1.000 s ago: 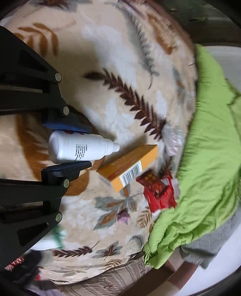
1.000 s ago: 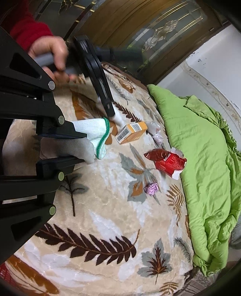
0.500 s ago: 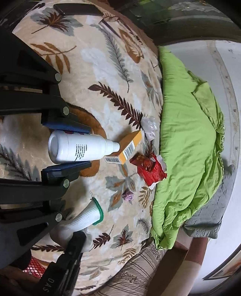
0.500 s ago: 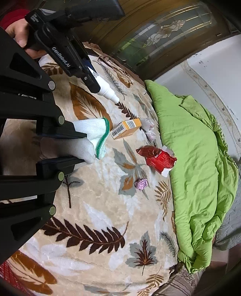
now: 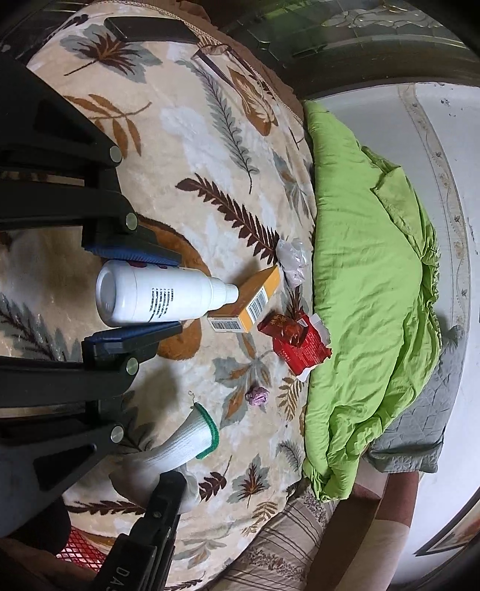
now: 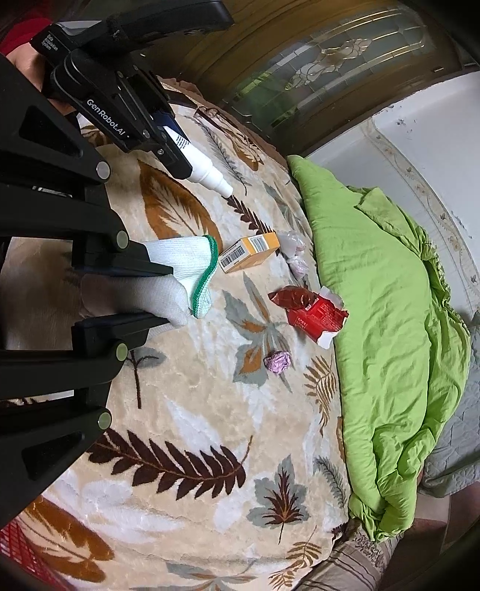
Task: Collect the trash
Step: 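Lift the bottle with the left tool while the right tool holds the sock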
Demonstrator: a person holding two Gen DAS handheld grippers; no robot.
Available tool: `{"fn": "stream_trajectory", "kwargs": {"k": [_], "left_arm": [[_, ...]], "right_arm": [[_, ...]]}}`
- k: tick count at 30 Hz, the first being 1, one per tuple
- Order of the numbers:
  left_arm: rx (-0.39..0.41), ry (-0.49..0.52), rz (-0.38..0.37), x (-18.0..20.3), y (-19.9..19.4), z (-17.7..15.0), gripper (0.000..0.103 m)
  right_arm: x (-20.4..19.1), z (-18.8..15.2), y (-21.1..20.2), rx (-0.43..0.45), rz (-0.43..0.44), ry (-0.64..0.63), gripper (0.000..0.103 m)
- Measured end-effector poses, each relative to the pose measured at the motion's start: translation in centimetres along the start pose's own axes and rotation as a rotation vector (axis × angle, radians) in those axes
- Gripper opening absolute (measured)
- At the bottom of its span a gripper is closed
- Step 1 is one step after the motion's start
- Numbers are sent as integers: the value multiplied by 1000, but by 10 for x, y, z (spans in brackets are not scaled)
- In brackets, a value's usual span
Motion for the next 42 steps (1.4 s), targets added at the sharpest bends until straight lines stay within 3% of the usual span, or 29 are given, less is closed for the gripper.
{"fn": "stream_trajectory", "kwargs": {"k": [28, 42], "left_arm": [[2, 1, 1, 2, 0, -2, 29], [12, 33, -26, 22, -8, 2, 29]], "right_arm": [[4, 0, 0, 3, -4, 14, 19], [8, 7, -28, 33, 18, 66, 19]]}}
Point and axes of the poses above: each gripper's, at about its wrist camera, not at the fingertips, and y roughly the way its jaws point, x to its right, z to its top, the point moved 4 cm from there along y, roughly the way its jaws point, and after that the axes turned 15 degrees about -z, right-handed, at the moved point
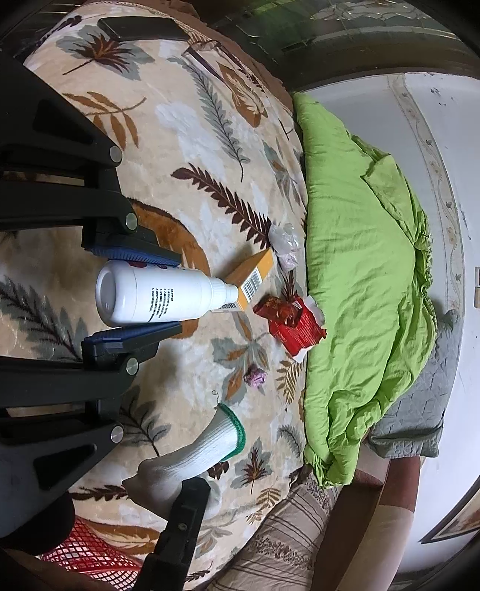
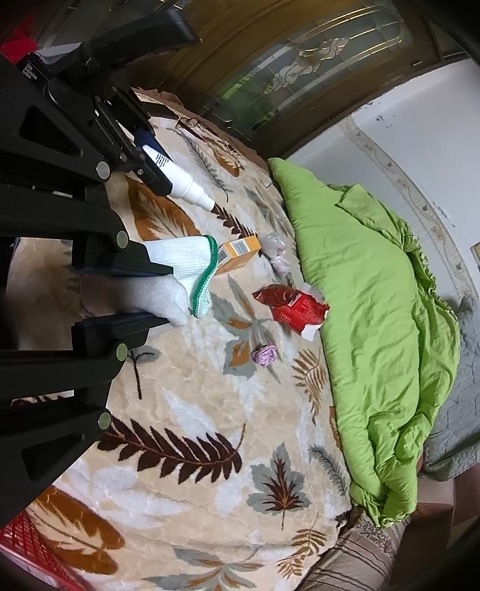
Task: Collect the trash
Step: 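Lift the bottle with the left tool while the right tool holds the sock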
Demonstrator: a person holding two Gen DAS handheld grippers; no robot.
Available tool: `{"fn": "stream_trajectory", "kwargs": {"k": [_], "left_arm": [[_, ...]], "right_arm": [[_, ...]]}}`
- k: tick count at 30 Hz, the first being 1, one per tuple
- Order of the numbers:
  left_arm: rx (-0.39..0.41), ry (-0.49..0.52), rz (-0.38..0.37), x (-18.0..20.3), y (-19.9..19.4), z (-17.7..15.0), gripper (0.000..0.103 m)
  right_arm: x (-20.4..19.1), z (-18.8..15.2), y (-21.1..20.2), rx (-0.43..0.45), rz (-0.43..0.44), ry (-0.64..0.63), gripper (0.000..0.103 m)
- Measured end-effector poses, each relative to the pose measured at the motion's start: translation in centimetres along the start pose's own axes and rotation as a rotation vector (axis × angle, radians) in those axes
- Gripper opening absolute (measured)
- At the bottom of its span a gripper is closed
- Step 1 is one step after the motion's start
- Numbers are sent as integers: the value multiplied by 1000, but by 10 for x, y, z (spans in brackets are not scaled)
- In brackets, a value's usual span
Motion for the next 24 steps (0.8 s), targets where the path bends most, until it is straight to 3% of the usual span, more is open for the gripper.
{"fn": "stream_trajectory", "kwargs": {"k": [24], "left_arm": [[13, 36, -47, 26, -12, 7, 29]], "right_arm": [[16, 5, -35, 39, 15, 34, 19]]}}
Point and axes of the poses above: each gripper's, at about its wrist camera, not at the fingertips, and y roughly the way its jaws point, x to its right, z to its top, the point moved 4 cm from there along y, roughly the way its jaws point, and after that the axes turned 15 degrees about -z, right-handed, at the moved point
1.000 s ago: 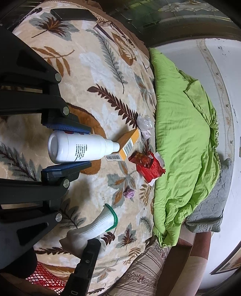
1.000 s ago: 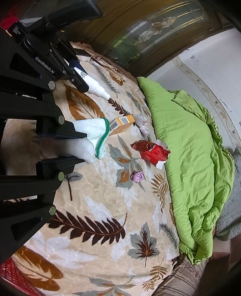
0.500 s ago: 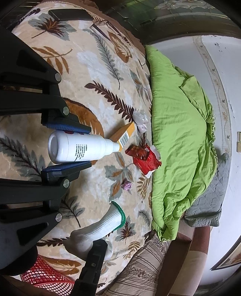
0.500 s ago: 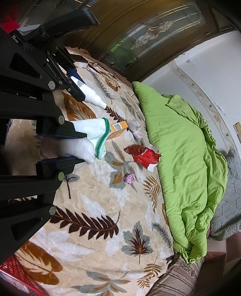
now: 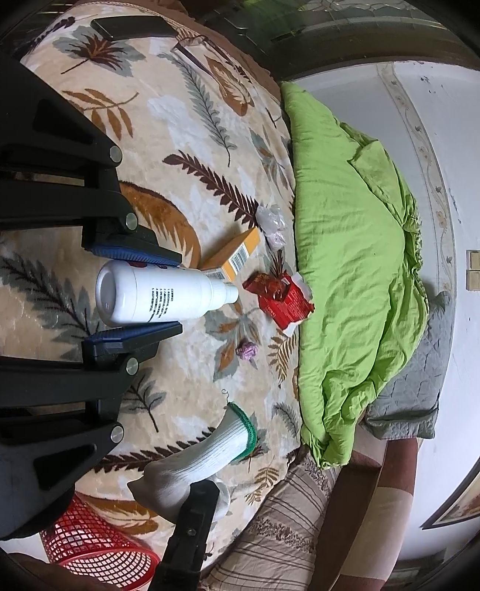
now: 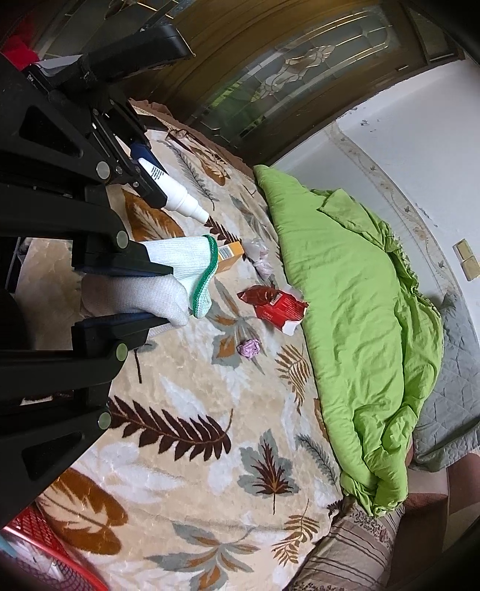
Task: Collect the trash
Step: 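Lift the bottle with the left tool while the right tool holds the sock, then carry bottle and sock to the red wastebasket and open both tools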
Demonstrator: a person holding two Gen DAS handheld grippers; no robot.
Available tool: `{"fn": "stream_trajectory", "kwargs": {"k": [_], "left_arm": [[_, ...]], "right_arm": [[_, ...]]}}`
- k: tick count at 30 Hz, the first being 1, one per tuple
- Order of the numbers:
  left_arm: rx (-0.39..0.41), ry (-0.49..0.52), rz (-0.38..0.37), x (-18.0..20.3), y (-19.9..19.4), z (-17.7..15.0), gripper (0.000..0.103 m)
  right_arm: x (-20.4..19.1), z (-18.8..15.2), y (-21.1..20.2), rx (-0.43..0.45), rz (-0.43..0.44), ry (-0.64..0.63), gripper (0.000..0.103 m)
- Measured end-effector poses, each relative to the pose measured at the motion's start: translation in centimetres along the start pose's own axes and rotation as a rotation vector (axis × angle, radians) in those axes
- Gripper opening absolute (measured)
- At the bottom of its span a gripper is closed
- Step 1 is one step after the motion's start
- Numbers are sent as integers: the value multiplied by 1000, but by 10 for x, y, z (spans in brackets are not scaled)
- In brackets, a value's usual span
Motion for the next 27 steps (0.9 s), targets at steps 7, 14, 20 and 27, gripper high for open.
{"fn": "stream_trajectory", "kwargs": {"k": [7, 14, 20, 27], "left_arm": [[2, 5, -14, 8, -3, 2, 29], [4, 25, -77, 28, -7, 6, 29], [-4, 76, -165, 66, -7, 13, 29], [-48, 188, -345, 147, -5, 14, 29]], "right_arm": [[8, 1, -7, 10, -3, 21, 19], [31, 1, -28, 34, -26, 60, 19], [73, -4, -64, 62, -78, 140, 19], [139, -17, -126, 120, -223, 233, 19]]}}
Point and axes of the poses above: each gripper's, at about its wrist camera, not at the fingertips, and y roughly the way its jaws point, x to its right, z to its top, the point moved 4 cm from there along y, roughly the way its jaws point, and after that the axes turned 15 degrees about -z, right-handed, at the moved point
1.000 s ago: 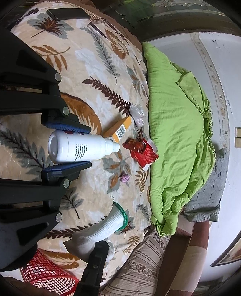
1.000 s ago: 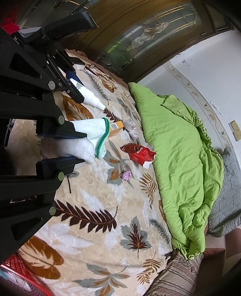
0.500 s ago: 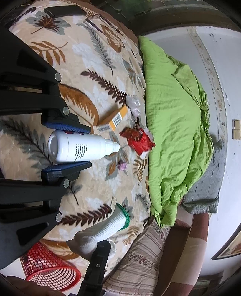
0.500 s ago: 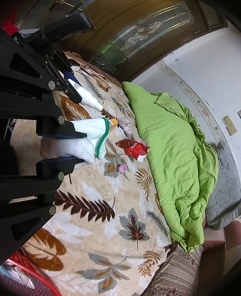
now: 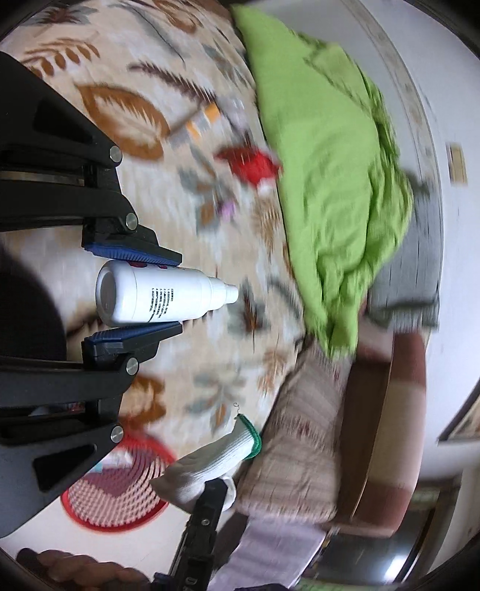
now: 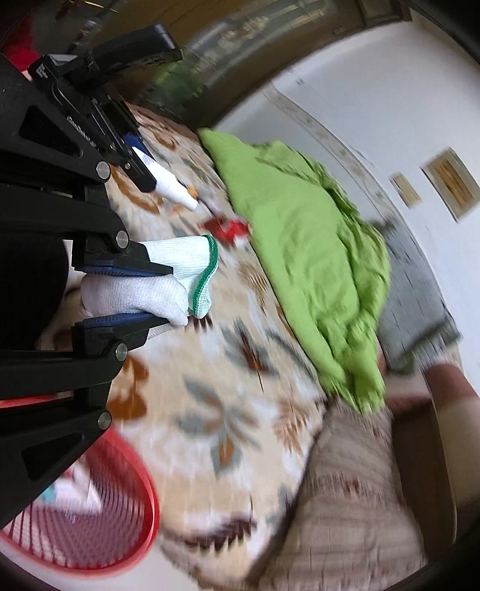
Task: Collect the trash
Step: 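Carry bottle and sock to the red wastebasket and open both tools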
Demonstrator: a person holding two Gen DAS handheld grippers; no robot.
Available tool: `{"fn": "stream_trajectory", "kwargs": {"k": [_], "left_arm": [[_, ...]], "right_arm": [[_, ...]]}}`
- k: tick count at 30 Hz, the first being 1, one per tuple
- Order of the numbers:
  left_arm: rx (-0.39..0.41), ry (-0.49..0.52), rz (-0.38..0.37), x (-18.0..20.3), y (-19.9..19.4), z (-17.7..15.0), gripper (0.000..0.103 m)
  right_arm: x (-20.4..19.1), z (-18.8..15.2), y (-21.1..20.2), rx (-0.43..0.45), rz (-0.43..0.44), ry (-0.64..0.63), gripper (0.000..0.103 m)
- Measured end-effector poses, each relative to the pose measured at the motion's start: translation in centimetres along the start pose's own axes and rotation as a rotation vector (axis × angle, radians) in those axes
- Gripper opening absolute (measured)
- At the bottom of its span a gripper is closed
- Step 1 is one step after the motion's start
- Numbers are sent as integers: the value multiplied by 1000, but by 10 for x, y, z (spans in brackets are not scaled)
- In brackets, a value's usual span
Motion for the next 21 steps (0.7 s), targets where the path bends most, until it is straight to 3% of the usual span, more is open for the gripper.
{"fn": "stream_trajectory", "kwargs": {"k": [8, 11, 13, 15, 17, 21], "left_arm": [[-104, 114, -272, 100, 43, 7, 29], [-143, 141, -356, 132, 61, 5, 29], [-193, 143, -409, 146, 76, 2, 29], [-229, 127, -446, 155, 86, -1, 39], [-239, 112, -449, 155, 89, -4, 56], [-223, 96, -408, 140, 81, -5, 56]], "right_arm": [[113, -12, -28, -22, -220, 165, 20], [138, -20, -31, -41, -270, 208, 22], [151, -23, -31, -56, -317, 216, 32], [159, -25, -34, -54, -344, 222, 51], [164, -23, -38, -40, -352, 232, 53], [157, -18, -33, -36, -318, 225, 53]]}}
Point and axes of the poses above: each gripper's, at about its wrist camera, not at the fingertips, and y roughly the way its jaws point, x to its right, z to its top, the point moved 4 cm from there along y, roughly the way its jaws point, and after that the axes turned 15 degrees about -z, right-handed, at the moved point
